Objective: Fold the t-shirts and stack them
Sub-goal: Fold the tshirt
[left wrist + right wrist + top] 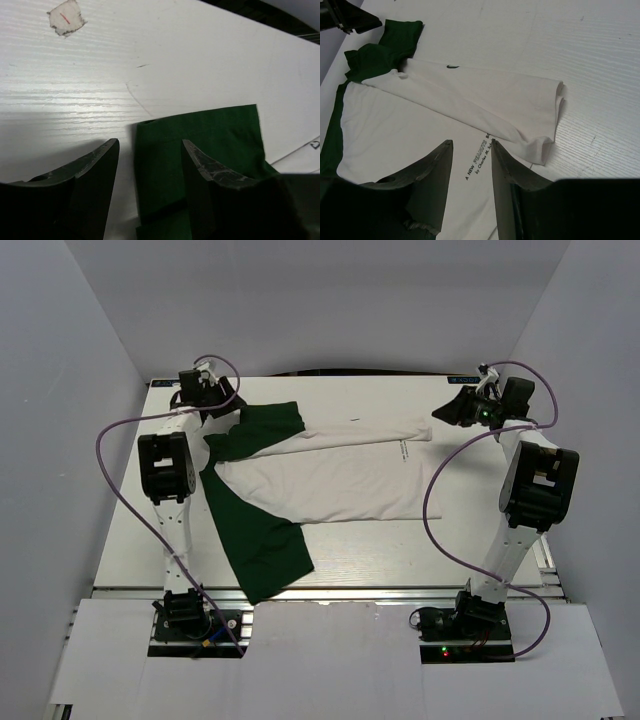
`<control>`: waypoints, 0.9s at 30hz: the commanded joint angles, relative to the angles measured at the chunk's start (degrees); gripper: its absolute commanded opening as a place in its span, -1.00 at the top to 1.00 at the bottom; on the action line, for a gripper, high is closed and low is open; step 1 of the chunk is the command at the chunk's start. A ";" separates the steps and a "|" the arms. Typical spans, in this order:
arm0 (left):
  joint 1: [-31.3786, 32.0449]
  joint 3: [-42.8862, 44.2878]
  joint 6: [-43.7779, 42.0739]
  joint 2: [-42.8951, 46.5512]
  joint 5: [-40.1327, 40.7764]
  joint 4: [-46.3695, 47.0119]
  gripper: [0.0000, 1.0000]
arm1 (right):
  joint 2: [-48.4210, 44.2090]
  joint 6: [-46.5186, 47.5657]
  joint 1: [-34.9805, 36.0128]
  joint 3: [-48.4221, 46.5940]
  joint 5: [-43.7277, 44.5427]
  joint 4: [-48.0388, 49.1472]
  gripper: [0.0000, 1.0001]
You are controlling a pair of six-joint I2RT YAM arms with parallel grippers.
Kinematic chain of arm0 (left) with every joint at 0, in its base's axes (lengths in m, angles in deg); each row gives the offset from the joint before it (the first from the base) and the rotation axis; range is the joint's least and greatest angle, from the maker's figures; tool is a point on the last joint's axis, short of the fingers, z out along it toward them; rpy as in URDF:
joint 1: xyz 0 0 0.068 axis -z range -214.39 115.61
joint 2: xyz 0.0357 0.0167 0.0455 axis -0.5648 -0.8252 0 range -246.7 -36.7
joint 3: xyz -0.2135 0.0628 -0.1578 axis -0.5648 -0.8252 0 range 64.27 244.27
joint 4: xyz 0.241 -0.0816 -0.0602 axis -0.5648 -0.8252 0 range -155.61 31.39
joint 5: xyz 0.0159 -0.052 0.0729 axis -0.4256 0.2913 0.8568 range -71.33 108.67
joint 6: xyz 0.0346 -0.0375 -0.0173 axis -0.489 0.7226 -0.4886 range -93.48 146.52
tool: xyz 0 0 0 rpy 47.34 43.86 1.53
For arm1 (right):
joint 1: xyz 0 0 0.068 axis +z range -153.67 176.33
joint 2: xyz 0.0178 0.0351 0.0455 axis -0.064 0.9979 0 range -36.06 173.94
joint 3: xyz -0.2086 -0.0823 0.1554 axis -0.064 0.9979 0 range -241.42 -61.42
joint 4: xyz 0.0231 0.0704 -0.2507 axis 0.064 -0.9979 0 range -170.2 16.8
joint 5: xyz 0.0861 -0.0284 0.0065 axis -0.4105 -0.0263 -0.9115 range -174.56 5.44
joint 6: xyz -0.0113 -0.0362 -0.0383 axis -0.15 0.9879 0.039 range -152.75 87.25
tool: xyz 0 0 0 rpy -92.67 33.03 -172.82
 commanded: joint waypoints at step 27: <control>1.59 4.46 -4.10 -3.68 -3.75 1.80 0.98 | -0.25 -1.82 0.08 1.46 -1.15 2.35 0.14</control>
